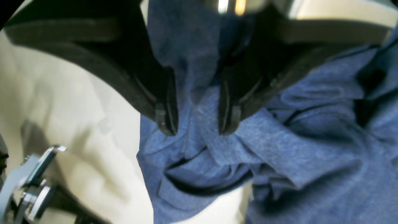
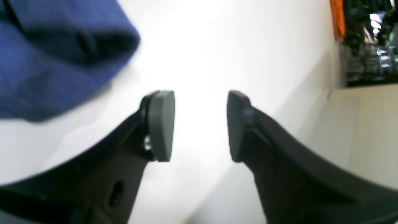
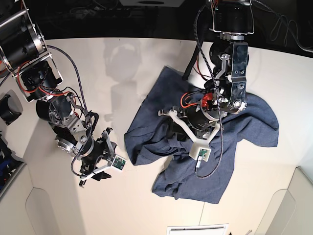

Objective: Layout the t-shirt on the table in an organized manner, then fold the t-shirt properly
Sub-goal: 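Grasp a fold of the t-shirt with the left gripper, then grasp a t-shirt edge with the right gripper beside the left gripper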

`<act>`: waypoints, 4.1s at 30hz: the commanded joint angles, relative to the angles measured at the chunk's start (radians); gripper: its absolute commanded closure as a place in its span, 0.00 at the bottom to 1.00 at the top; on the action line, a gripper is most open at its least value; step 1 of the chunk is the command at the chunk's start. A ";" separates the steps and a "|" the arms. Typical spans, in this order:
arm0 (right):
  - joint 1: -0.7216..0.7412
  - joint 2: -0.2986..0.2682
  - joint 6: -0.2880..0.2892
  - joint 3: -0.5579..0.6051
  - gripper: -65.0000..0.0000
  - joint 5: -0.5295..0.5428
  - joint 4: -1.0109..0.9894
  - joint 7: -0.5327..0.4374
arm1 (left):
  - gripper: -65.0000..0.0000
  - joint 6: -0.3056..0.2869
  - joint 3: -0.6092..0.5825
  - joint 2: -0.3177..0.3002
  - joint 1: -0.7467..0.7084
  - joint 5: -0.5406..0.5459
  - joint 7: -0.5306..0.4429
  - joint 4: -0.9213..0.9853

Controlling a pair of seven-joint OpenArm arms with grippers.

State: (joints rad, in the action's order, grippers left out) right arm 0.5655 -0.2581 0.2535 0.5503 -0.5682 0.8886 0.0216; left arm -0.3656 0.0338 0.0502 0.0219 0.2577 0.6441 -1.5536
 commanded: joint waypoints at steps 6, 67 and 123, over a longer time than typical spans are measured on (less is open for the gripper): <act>0.041 -0.005 -0.040 -0.006 0.58 -0.001 -0.038 -0.029 | 0.61 0.034 0.000 0.005 -0.004 -0.059 -0.008 -0.159; 0.044 0.093 -0.048 -0.007 0.50 0.180 -0.044 0.103 | 1.00 0.157 0.000 0.049 0.114 -0.130 -0.101 0.008; 0.190 0.223 -0.014 -0.063 1.00 0.178 -0.342 -0.078 | 1.00 0.129 0.000 0.049 0.111 -0.093 -0.080 0.008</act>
State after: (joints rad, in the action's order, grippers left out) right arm 0.7170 -0.0357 0.2527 0.4908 -0.3962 0.5320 -0.0376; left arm -0.2260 0.0368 0.0971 0.1108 0.1543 0.5900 -1.5269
